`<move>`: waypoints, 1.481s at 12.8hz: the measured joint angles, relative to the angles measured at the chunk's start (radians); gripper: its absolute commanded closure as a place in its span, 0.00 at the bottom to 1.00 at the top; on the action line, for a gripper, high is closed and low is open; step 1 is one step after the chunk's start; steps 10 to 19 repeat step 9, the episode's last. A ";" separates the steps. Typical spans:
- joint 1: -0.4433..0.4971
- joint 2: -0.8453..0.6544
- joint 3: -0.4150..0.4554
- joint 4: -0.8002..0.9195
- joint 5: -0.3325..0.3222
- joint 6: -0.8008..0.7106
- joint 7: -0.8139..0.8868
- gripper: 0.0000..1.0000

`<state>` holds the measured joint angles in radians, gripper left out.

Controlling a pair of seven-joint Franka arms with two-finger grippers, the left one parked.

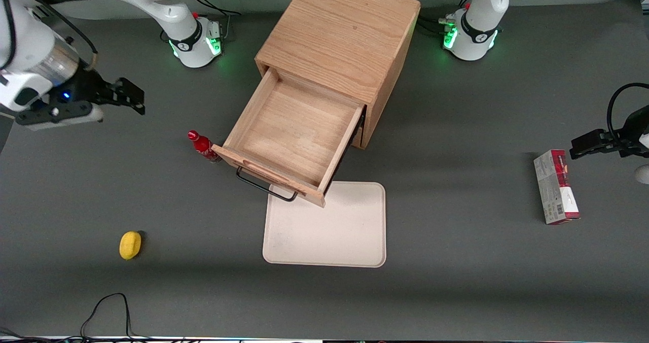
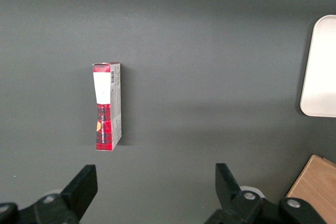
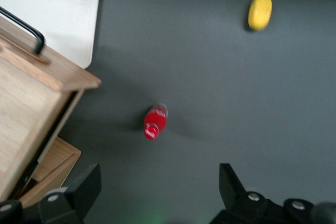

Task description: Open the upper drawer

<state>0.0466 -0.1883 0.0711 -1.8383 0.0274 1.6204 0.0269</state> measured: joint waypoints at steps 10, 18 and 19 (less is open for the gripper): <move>0.001 -0.080 -0.050 -0.110 0.009 0.041 0.001 0.00; 0.001 -0.080 -0.050 -0.110 0.009 0.041 0.001 0.00; 0.001 -0.080 -0.050 -0.110 0.009 0.041 0.001 0.00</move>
